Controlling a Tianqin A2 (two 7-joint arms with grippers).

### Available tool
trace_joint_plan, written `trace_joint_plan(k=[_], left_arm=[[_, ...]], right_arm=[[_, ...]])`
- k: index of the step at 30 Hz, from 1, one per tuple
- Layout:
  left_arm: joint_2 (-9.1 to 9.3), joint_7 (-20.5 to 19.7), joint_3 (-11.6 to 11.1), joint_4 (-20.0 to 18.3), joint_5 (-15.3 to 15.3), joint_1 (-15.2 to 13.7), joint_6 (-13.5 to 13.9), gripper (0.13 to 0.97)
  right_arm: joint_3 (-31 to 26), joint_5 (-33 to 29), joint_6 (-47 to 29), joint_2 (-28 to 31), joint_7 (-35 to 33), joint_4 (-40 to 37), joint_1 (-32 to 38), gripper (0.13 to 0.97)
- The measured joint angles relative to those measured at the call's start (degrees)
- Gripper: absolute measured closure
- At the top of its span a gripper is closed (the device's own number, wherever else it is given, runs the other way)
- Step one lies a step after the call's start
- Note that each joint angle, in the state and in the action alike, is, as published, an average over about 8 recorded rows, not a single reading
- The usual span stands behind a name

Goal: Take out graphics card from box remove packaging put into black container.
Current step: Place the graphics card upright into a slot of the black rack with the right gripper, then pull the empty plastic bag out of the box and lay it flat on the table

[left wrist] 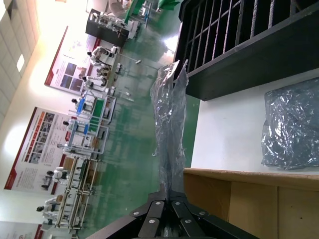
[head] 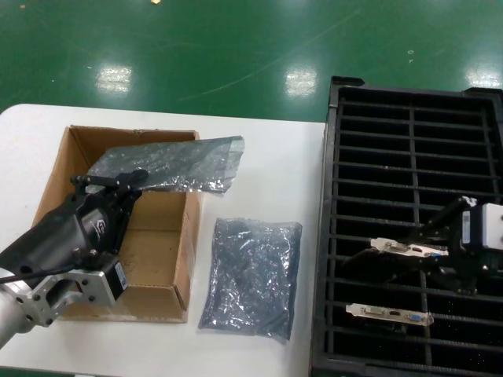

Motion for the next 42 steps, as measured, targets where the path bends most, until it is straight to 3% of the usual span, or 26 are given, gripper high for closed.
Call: trace_joint_plan(k=[7, 15, 18, 26, 36, 39, 42], left_arm=[[0.00, 0.00, 0.00, 0.00, 0.00, 0.00, 0.00, 0.959], [0.00, 0.00, 0.00, 0.00, 0.00, 0.00, 0.00, 0.959], [0.00, 0.00, 0.00, 0.00, 0.00, 0.00, 0.00, 0.959], [0.00, 0.00, 0.00, 0.00, 0.00, 0.00, 0.00, 0.959], [0.00, 0.00, 0.00, 0.00, 0.00, 0.00, 0.00, 0.959], [0.45, -1.26, -0.14, -0.33, 0.06, -0.20, 1.15, 0.959], [1.30, -4.98, -0.52, -1.39, -0.30, -0.68, 4.13, 0.959]], right_arm=[[-0.73, -0.94, 0.30, -1.21, -1.59, -1.46, 0.55, 0.908], [0.03, -0.49, 1.24, -1.06, -2.47, -1.18, -0.12, 0.744], [1.46, -0.08, 3.16, -0.57, -2.53, -0.34, -1.43, 0.744], [10.60, 0.41, 16.76, -1.04, -1.47, 1.45, -10.07, 0.587], [24.43, -4.97, 35.40, -7.73, 1.06, -1.61, -22.22, 0.360], [25.96, -5.36, 37.22, -8.73, 1.62, -2.50, -23.29, 0.324], [26.22, -5.40, 37.51, -8.90, 1.73, -2.67, -23.47, 0.271]])
